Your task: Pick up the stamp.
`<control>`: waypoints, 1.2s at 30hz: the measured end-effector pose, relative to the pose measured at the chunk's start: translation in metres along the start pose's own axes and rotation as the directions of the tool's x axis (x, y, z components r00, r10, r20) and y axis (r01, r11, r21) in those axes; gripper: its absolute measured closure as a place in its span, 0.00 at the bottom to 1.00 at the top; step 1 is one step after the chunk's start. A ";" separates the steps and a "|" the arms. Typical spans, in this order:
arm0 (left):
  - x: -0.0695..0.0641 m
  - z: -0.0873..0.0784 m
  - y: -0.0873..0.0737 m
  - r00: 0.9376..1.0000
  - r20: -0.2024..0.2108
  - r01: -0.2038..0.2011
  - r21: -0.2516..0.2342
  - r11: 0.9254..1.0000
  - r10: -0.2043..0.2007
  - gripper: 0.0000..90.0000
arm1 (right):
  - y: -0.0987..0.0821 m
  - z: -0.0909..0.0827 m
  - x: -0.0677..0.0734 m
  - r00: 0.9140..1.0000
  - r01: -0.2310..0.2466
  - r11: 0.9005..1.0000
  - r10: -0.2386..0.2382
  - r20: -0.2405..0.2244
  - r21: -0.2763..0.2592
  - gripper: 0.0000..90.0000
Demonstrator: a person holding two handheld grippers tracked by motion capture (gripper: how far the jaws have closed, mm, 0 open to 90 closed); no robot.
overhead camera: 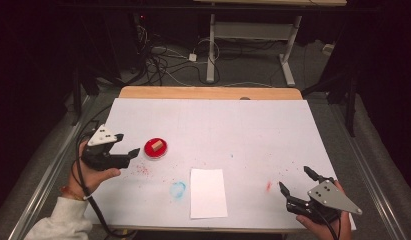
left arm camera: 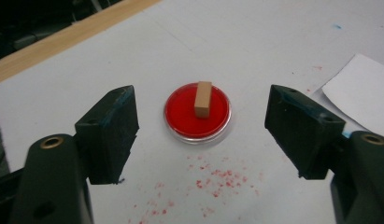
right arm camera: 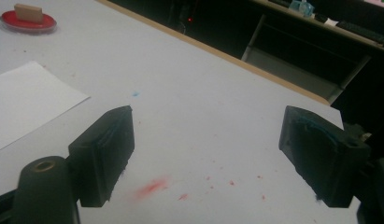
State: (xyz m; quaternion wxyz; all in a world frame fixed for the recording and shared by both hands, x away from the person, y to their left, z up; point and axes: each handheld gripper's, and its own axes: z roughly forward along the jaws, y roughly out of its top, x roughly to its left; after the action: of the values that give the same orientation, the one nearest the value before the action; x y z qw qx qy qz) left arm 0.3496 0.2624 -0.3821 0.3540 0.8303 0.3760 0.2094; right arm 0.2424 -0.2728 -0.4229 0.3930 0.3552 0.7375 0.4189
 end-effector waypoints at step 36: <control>0.009 0.117 0.030 0.992 0.112 -0.095 0.352 0.931 0.059 0.82 | -0.009 0.001 0.000 1.000 0.026 0.998 -0.026 -0.004 0.053 0.23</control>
State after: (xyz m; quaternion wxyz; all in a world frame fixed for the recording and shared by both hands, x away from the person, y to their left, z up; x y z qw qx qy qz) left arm 0.4409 0.2053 -0.4366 0.2076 0.9041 0.3569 0.1100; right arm 0.2418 -0.2761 -0.4310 0.3879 0.3551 0.7534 0.3947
